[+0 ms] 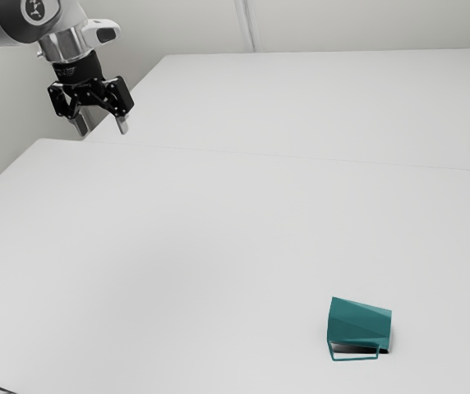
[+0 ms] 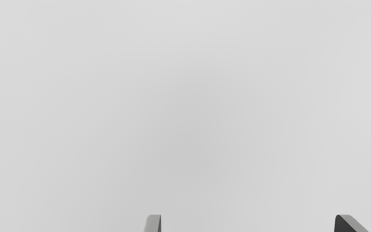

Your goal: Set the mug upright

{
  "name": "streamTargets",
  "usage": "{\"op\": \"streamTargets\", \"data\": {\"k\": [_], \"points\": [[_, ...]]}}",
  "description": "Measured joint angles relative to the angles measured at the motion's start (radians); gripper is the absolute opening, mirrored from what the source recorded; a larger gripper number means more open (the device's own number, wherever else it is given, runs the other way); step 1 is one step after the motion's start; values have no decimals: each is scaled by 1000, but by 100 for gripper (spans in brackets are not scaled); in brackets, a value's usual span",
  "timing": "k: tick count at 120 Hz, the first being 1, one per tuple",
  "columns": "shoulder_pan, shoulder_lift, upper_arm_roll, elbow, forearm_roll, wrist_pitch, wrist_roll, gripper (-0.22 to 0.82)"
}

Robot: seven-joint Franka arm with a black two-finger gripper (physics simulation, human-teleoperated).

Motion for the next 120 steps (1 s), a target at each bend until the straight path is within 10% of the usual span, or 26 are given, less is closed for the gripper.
{"op": "streamTargets", "data": {"k": [36, 120], "points": [[-2, 11, 0, -28, -38, 55, 14, 59], [-46, -51, -1, -574, -709, 639, 384, 58]]}}
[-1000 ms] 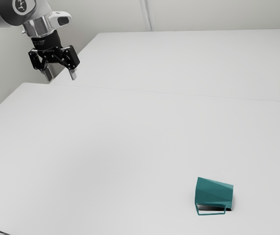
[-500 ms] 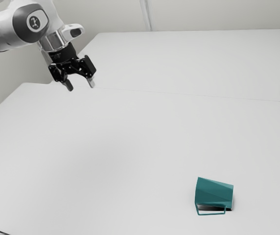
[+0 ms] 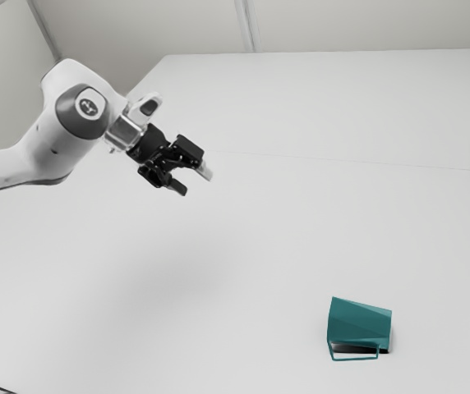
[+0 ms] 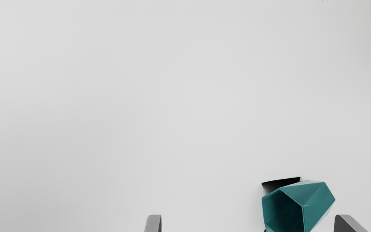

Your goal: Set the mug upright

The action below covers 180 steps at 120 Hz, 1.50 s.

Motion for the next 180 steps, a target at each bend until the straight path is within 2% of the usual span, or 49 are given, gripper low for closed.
{"op": "streamTargets", "data": {"k": [39, 98, 121, 180], "points": [[-28, 11, -8, -173, -373, 88, 322, 58], [-154, 30, -9, -273, -550, 124, 657, 58], [-202, 54, -10, -280, -618, 145, 717, 58], [-252, 110, -44, -291, -713, 150, 685, 58]]}}
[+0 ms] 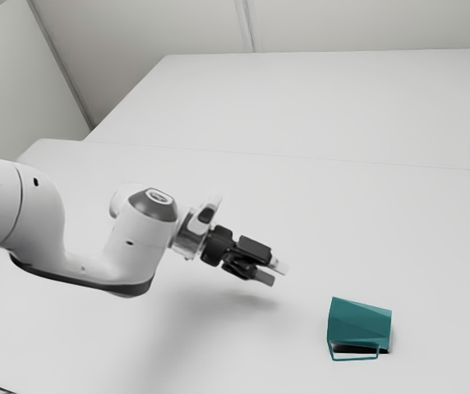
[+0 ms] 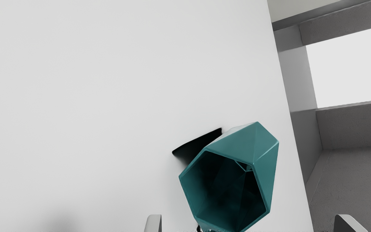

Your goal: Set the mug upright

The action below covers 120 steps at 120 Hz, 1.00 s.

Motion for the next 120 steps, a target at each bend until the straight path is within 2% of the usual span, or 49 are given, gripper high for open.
{"op": "streamTargets", "data": {"k": [36, 76, 120], "points": [[-86, 35, -13, 4, -64, 10, -7, 58], [-127, 73, -37, 15, -137, 35, 0, 58], [-159, 148, -40, 94, -157, 55, 8, 58]]}}
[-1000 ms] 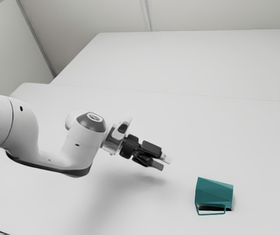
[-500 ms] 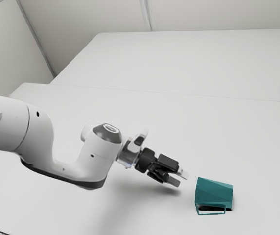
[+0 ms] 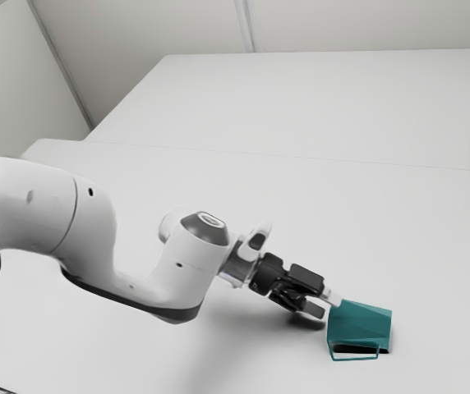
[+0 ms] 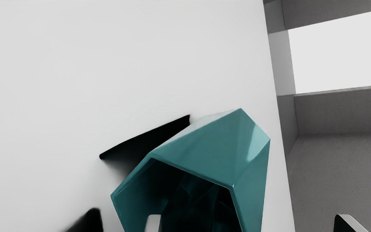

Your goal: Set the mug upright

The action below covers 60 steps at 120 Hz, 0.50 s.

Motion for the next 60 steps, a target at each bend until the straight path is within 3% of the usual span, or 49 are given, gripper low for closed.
{"op": "streamTargets", "data": {"k": [48, 60], "points": [[-47, 34, 0, 31, -23, 9, 5, 58], [-50, 37, -1, 33, -28, 10, 6, 51]]}}
